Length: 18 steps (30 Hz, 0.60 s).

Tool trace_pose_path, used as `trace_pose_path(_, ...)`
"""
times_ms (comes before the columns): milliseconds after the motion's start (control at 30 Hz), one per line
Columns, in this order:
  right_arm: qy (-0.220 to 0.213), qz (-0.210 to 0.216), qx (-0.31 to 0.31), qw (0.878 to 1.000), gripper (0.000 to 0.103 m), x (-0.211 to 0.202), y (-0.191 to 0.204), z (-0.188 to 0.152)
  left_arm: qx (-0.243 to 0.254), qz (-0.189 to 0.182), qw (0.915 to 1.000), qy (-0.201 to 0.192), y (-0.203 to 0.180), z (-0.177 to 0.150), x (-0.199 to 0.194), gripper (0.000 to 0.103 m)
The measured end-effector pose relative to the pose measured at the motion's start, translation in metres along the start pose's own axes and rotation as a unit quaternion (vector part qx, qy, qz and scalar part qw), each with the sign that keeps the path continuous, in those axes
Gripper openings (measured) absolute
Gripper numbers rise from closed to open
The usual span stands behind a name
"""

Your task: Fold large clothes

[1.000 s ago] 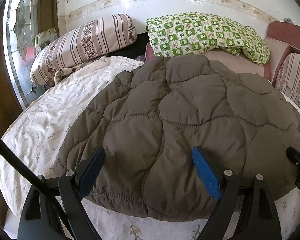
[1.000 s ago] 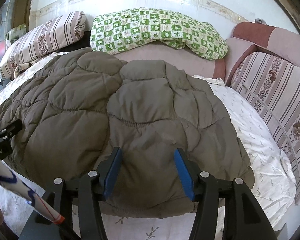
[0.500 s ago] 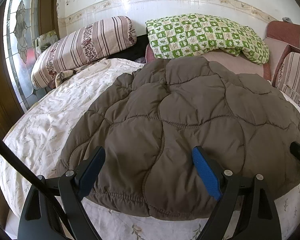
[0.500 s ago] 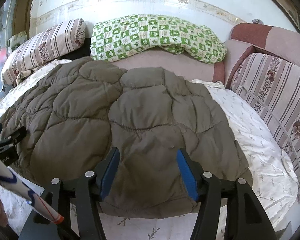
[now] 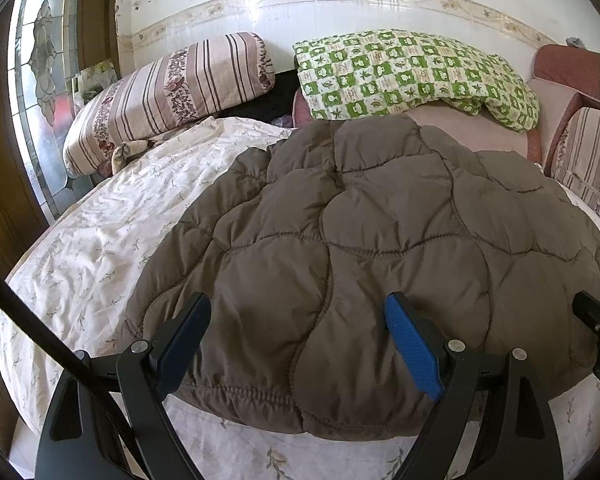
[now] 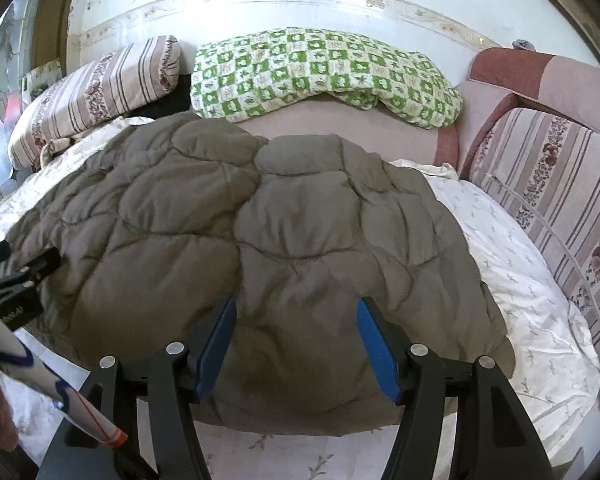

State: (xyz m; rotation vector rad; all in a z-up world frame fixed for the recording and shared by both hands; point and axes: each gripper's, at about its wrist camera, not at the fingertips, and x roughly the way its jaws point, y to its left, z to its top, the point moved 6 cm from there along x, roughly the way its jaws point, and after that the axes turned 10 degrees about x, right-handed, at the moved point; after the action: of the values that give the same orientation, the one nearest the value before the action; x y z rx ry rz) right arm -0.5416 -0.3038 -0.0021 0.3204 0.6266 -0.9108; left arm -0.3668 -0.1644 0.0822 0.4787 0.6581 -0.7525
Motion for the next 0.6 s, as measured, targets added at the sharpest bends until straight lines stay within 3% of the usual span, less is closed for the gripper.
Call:
trace_pose_path(233, 0.011, 0.008, -0.030, 0.999, 0.067, 0.010, 0.031, -0.004, -0.001, 0.012, 0.9999, 0.003, 0.014, -0.004, -0.002, 0.088)
trace_pose_path(400, 0.020, 0.000, -0.035, 0.999, 0.069, 0.018, 0.032, -0.007, -0.009, 0.002, 0.9998, 0.017, 0.020, -0.008, 0.002, 0.088)
trace_pose_path(600, -0.002, 0.000, -0.035, 0.999, 0.069, 0.005, 0.027, -0.003, -0.018, 0.002, 0.9998, 0.011, 0.023, -0.004, -0.002, 0.088)
